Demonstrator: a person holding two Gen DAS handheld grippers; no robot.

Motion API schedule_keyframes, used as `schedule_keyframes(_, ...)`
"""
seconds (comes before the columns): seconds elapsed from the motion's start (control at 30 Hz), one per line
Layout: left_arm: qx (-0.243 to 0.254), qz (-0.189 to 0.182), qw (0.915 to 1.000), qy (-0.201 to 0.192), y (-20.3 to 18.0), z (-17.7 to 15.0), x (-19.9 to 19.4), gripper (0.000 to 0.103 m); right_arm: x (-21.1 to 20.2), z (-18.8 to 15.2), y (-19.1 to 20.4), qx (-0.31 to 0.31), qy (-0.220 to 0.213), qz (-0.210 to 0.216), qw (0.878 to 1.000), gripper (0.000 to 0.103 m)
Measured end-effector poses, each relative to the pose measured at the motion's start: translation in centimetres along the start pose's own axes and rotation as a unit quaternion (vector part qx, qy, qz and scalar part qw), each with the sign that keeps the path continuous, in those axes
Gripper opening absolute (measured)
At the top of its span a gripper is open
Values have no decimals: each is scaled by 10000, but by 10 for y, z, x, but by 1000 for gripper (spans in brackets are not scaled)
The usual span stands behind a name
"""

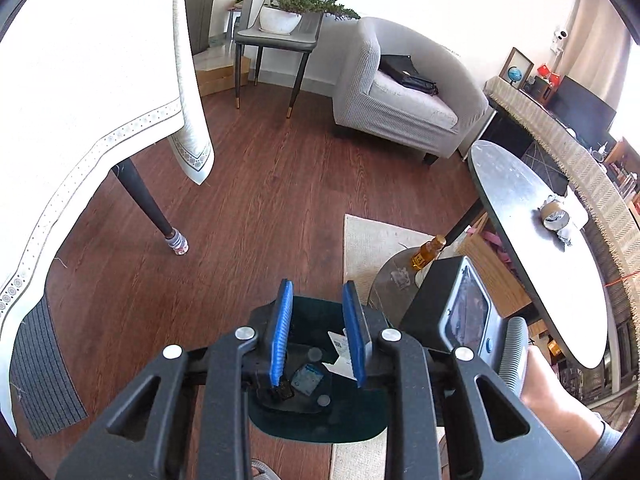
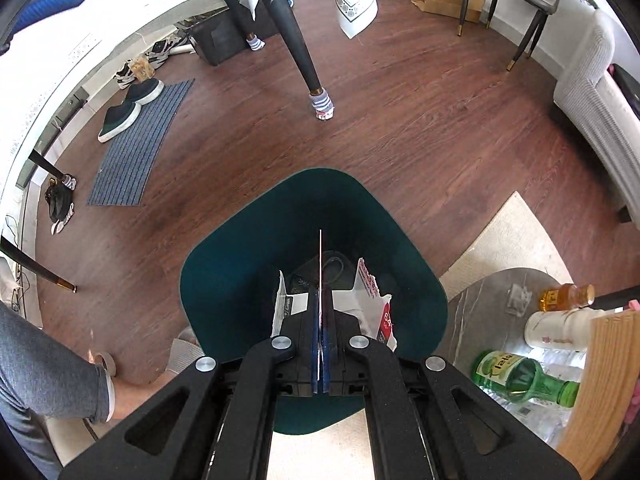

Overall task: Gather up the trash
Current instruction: 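Open the right tool over the green bin, dropping the white card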

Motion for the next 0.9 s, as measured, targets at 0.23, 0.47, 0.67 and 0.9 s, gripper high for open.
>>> schedule_keyframes(0.23, 87, -25, 9999, -107, -10, 5, -11, 27, 17, -10, -2, -41, 315, -63, 9995, 15)
schedule_keyframes(0.47, 91, -104, 9995, -278, -19, 12, -21, 27, 16, -17, 2, -111, 326, -43, 9994, 34)
schedule_keyframes(0.67, 43, -203, 9989, -414, -29, 21, -27, 26, -3, -16, 8, -227, 103, 1, 9997, 34)
schedule_keyframes(0.9, -5, -225, 9978, -622, -38, 32, -35, 26, -44, -8, 15, -238, -370, 144, 9989, 34)
Point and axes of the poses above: each gripper's, at about its wrist camera, not at the fingertips, and x roughly the way its jaws point, y to its left, z to its top, the point moved 6 cm from there along x, roughly the way its jaws point, and after that the axes turned 1 degree about -z, right-handed, at the moved point
